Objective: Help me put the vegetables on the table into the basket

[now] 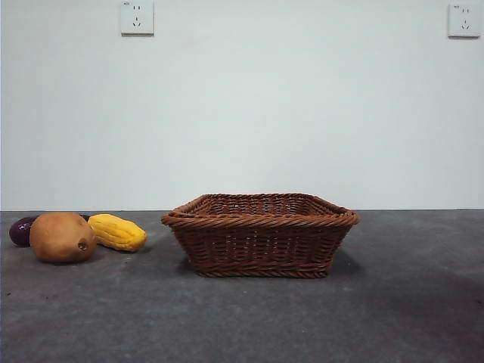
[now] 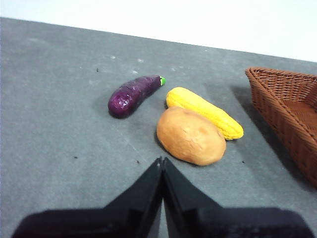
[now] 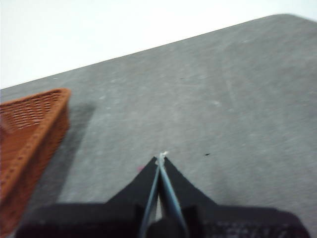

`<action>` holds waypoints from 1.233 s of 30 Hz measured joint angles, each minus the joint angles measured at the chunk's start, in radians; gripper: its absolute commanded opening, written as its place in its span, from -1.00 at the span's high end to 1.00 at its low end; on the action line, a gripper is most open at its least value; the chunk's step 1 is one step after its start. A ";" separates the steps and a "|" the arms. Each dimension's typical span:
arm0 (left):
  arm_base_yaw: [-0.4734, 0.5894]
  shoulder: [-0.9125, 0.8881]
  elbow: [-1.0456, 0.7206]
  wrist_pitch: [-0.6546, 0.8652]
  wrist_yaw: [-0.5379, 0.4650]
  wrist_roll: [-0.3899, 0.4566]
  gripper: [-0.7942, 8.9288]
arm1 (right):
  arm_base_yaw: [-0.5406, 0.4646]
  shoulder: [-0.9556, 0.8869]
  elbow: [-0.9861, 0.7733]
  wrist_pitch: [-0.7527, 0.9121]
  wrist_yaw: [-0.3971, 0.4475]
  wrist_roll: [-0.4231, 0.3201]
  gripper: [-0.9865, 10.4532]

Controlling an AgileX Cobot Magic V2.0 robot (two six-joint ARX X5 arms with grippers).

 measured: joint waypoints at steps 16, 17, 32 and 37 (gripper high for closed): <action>0.000 0.146 0.262 -0.150 0.122 -0.106 0.85 | 0.000 0.209 0.388 -0.120 -0.083 0.062 0.85; 0.000 0.162 0.286 -0.159 0.130 -0.106 0.85 | 0.000 0.237 0.418 -0.140 -0.093 0.062 0.85; 0.000 0.442 0.718 -0.427 0.283 -0.056 0.85 | 0.000 0.665 0.887 -0.598 -0.328 -0.137 0.85; -0.022 0.522 0.867 -0.573 0.351 0.030 0.85 | 0.000 0.751 0.976 -0.739 -0.452 -0.236 0.85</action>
